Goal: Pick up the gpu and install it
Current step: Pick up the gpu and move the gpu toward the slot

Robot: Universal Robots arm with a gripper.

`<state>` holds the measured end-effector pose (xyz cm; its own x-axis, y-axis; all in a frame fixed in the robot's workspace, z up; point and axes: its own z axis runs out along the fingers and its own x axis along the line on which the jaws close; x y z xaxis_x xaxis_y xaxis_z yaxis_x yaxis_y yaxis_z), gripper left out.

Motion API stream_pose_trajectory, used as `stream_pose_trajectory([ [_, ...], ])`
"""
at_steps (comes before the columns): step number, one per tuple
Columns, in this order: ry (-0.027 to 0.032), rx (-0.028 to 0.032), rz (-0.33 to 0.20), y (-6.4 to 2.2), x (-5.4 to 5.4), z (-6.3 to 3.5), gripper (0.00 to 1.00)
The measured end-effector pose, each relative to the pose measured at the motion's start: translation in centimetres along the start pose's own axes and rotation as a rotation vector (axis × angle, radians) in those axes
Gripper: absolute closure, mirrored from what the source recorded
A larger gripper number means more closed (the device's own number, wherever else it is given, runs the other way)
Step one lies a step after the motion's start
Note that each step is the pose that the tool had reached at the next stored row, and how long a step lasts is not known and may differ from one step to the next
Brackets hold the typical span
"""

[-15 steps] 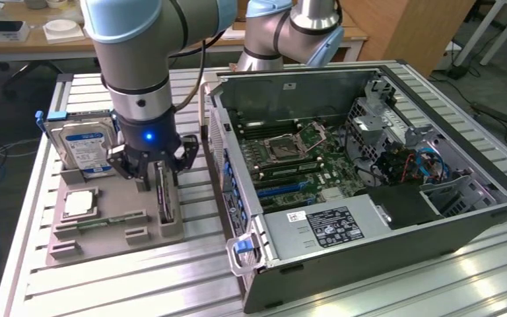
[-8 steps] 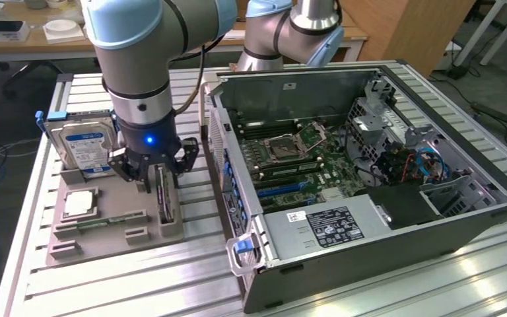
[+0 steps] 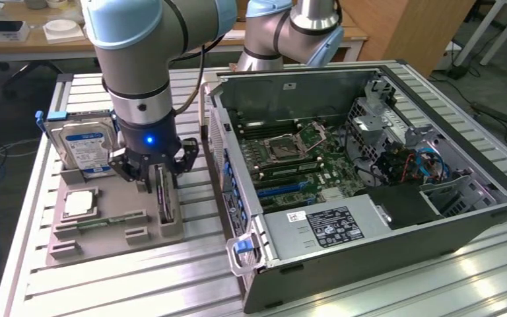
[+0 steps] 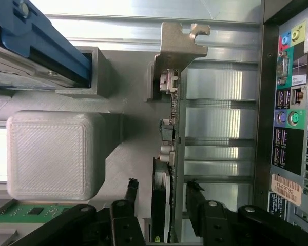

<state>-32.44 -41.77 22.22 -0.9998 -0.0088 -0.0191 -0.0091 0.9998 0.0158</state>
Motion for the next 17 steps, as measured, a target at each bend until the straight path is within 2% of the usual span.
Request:
stream_pose_trajectory([
  [1,0.0000,0.0000,0.000,0.00,0.00,0.00,0.55],
  [2,0.0000,0.0000,0.000,0.00,0.00,0.00,0.55],
  [3,0.0000,0.0000,0.000,0.00,0.00,0.00,0.61],
  [10,0.0000,0.0000,0.000,0.00,0.00,0.00,0.61],
  [12,0.0000,0.0000,0.000,0.00,0.00,0.00,0.63],
  [13,0.0000,0.0000,0.000,0.00,0.00,0.00,0.69],
  [17,0.0000,0.0000,0.000,0.00,0.00,0.00,0.69],
])
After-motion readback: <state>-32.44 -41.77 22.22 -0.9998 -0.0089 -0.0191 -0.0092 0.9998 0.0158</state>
